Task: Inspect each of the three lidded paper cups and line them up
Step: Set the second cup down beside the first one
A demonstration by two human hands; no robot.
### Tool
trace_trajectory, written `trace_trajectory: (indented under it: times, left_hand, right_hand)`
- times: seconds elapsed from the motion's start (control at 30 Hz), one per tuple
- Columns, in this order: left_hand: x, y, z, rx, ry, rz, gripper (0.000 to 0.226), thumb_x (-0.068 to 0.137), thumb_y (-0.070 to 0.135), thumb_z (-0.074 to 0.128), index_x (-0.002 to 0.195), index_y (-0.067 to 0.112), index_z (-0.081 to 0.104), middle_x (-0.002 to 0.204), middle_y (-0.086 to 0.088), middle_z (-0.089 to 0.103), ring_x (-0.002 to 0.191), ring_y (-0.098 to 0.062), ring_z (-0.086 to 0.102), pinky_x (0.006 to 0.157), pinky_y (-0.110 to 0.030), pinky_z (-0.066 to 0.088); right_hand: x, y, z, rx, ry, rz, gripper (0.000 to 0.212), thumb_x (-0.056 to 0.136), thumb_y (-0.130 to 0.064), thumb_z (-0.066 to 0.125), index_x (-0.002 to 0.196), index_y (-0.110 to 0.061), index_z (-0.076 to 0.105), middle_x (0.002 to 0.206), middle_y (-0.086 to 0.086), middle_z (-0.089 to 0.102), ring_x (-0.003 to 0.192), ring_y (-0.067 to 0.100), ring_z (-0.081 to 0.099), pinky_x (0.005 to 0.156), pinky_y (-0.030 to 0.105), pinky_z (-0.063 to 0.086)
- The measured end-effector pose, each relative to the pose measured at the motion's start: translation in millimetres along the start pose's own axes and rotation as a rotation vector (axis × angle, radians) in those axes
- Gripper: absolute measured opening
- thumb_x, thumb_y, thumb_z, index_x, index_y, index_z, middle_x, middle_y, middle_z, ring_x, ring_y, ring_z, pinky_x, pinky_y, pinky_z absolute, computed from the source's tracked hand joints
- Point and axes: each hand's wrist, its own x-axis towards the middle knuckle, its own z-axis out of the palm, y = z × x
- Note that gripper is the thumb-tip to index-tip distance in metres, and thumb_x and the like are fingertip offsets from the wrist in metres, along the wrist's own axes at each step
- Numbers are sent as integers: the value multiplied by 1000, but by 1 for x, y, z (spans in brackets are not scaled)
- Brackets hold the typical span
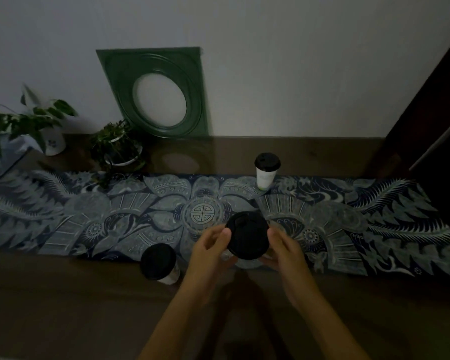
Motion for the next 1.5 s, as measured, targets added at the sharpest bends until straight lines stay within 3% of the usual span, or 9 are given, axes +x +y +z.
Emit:
trace_trajectory:
  times: [0.1,0.27,0.5,0.73,1.1,1.23,1.3,1.37,1.5]
  left_hand:
    - [5,-26,-9,7,61,-74,22,95,23,58,107,6,64,110,-16,68,92,-21,72,67,-28,60]
    - [9,-68,-25,-116,100,-243,14,95,21,58,98,10,67,112,-21,68,107,-36,67,92,-53,54]
    - [13,-100,-39,-167,167,-343,12,95,18,59,99,13,69,117,-20,67,111,-35,63,70,-40,58]
    - [11,-107,-42,-149,134,-337,16,96,14,57,108,8,66,117,-16,67,112,-31,63,88,-49,55]
    - [16,-114,-47,-103,141,-338,16,94,10,59,107,12,67,111,-14,70,104,-29,68,78,-38,57]
    - [17,-113,-53,53,122,-243,25,93,7,62,115,17,66,121,-14,68,112,-31,66,93,-44,56]
    - [17,-108,-56,165,97,-161,34,92,5,62,123,21,61,127,-8,64,114,-21,63,86,-29,56]
    - [17,-99,-55,219,92,-71,39,92,6,63,125,27,56,127,0,60,115,-11,58,79,-18,55]
    - [30,-78,-50,576,123,246,54,87,27,68,136,36,47,149,0,39,139,-14,36,113,-40,38]
  right_hand:
    - [4,31,-2,-10,28,110,28,97,-33,53,121,-23,63,122,3,65,109,20,65,86,36,57]
    - [8,72,-3,-69,34,216,32,94,-40,54,122,-25,60,123,4,63,111,22,64,93,45,55]
    - [11,102,-2,-101,-4,300,32,96,-40,53,123,-24,58,124,4,62,110,20,63,89,40,56]
    - [14,111,-3,-84,11,333,29,97,-37,52,123,-25,57,125,6,60,110,23,62,89,42,55]
    - [10,116,-4,-136,15,300,38,96,-39,51,131,-22,53,124,2,60,113,21,60,95,41,50]
    - [14,111,-7,-259,13,209,30,97,-29,53,126,-21,55,130,8,59,113,18,57,94,34,51]
    - [16,107,-10,-364,25,139,35,97,-26,53,131,-19,52,135,7,55,115,14,52,92,27,47]
    - [19,100,-15,-460,71,47,42,97,-30,54,138,-21,47,141,5,50,127,18,48,101,33,44]
    - [26,67,-27,-786,164,-251,56,94,-37,55,145,-23,36,154,2,35,143,21,29,115,44,28]
